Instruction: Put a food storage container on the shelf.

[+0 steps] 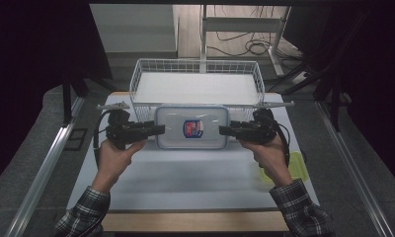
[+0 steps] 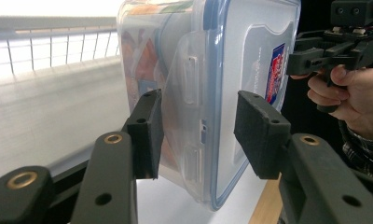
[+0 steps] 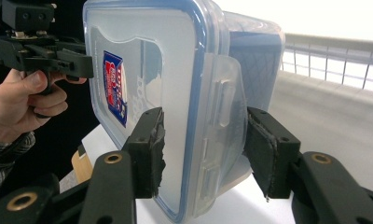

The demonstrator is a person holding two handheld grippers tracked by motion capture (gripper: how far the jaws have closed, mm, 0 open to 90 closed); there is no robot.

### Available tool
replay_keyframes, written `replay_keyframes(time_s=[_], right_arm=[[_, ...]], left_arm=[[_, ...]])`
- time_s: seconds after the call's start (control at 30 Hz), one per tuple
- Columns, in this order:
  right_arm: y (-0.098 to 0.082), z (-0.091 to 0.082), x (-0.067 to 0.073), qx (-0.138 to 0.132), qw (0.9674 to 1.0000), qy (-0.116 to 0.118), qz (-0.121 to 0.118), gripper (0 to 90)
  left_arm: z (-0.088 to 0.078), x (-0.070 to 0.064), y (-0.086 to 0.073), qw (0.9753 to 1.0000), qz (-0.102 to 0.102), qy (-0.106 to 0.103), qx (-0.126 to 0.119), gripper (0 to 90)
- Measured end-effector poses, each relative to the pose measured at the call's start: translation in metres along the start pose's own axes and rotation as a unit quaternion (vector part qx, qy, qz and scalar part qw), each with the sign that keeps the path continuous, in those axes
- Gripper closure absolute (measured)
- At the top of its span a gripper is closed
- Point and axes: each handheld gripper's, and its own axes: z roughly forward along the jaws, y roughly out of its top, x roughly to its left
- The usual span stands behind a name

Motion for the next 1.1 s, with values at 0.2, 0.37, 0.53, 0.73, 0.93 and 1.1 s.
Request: replay_keyframes(time_s=[0.2, 0.37, 0.53, 0.73, 0.93, 1.1], right_arm=[[0.014, 0.000, -0.003, -0.008, 1.0000, -0.002, -0.002, 49.6], [0.029, -0.001, -0.004, -0.015, 0.9999, -0.002, -0.001, 49.7], [0.042, -0.001, -0.005, -0.020, 0.9998, -0.002, -0.002, 49.8], [0.055, 0.000, -0.009, -0.027, 0.9996, -0.002, 0.001, 49.8], [0.065, 0.002, -0.012, -0.035, 0.9994, -0.002, 0.000, 49.7], [0.074, 0.002, -0.015, -0.042, 0.9991, -0.002, 0.004, 49.7]], left_arm=[[0.000, 0.003, 0.013, 1.0000, 0.002, -0.001, -0.004, 53.0], [-0.001, 0.005, 0.026, 0.9999, 0.002, -0.004, -0.010, 53.1], [-0.002, 0.006, 0.035, 0.9999, 0.004, -0.004, -0.013, 53.2], [-0.003, 0.011, 0.050, 0.9999, 0.006, -0.004, -0.015, 53.2], [-0.002, 0.015, 0.064, 0.9998, 0.009, -0.004, -0.017, 53.3], [-0.001, 0.016, 0.075, 0.9998, 0.010, -0.004, -0.019, 53.3]])
